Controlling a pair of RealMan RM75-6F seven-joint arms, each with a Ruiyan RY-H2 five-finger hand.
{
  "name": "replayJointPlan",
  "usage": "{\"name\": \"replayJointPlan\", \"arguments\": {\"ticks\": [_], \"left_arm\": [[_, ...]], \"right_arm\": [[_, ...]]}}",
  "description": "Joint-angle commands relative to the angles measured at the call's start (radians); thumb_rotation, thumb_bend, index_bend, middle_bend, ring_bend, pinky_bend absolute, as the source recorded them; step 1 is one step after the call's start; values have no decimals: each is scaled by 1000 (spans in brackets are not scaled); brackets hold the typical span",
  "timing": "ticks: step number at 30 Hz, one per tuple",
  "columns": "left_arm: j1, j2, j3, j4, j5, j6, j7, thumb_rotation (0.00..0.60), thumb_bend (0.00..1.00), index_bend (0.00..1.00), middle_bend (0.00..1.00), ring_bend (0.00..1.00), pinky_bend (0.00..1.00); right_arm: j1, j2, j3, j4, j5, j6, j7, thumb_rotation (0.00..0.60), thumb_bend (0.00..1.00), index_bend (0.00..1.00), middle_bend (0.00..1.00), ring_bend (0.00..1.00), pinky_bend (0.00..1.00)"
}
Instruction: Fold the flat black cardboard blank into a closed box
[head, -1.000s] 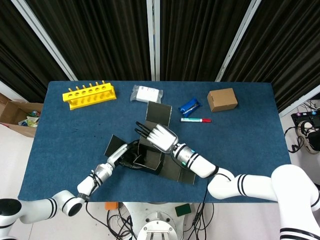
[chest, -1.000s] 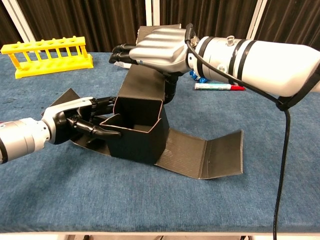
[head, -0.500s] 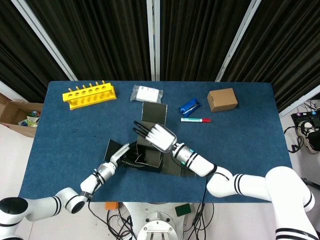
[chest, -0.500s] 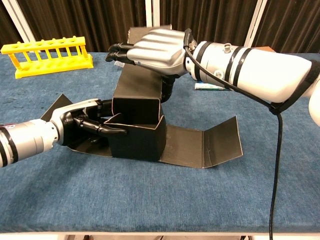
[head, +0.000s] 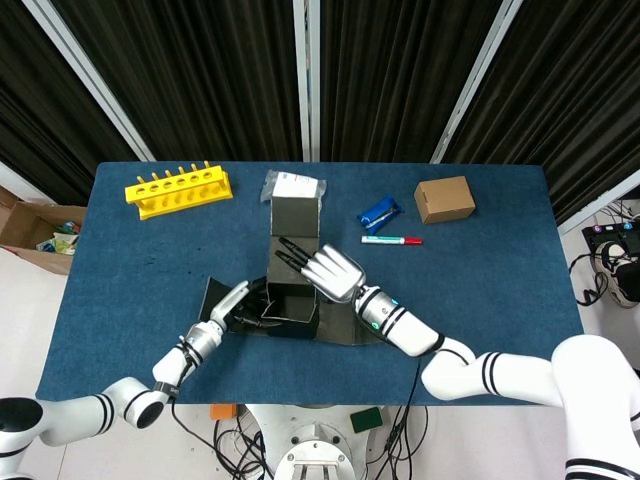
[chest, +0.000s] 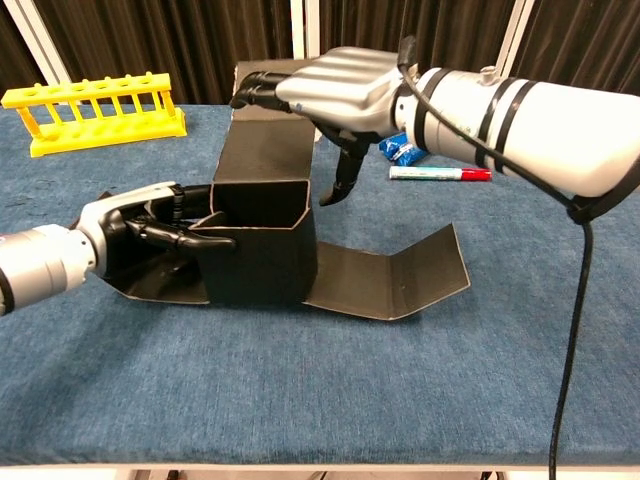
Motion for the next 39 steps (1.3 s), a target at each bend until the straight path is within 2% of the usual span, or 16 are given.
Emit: {"name": "replayJointPlan", "arguments": {"ticks": [1,7,11,16,20,25,28,30,39], "left_arm": [[11,22,-4,-21,-12,3,3,600,0,300,343,560,821],[21,59,-7,-50,-20,-3,-9,600,0,319,362,564,823],[36,96,-19,-81,-24,6,-81,600,0,327,364,566,824],[65,156,-38,-126,-21,42,-205,600,0,329,363,566,824],[83,199,-59,-162,-28,56,-329,600,0,329,361,566,826],[103,247,-89,-205,-27,82,-473,600,0,328,357,566,826],[109,272,-100,-229,-15,89,-574,600,0,327,355,566,826],[109,283,-101,-235,-3,93,-596,600,0,326,353,566,826],[95,303,-114,-307,16,88,-681,600,0,321,348,566,826]], "right_arm": [[-25,37,8,-45,-19,22,64,600,0,0,0,621,990],[-66,91,4,-94,-88,89,153,600,0,0,0,621,990],[-131,151,-4,-139,-154,196,244,600,0,0,0,622,990],[-252,223,-28,-153,-229,375,422,600,0,0,21,627,990],[-321,266,-51,-132,-264,456,527,600,0,0,31,631,991],[-378,277,-58,-101,-294,530,617,600,0,0,34,631,991],[-386,264,-55,-83,-297,533,647,600,0,0,34,630,991],[-380,238,-49,-69,-303,525,641,600,0,0,34,630,990],[-289,-3,52,-1,-283,489,482,600,0,0,0,631,991]]}}
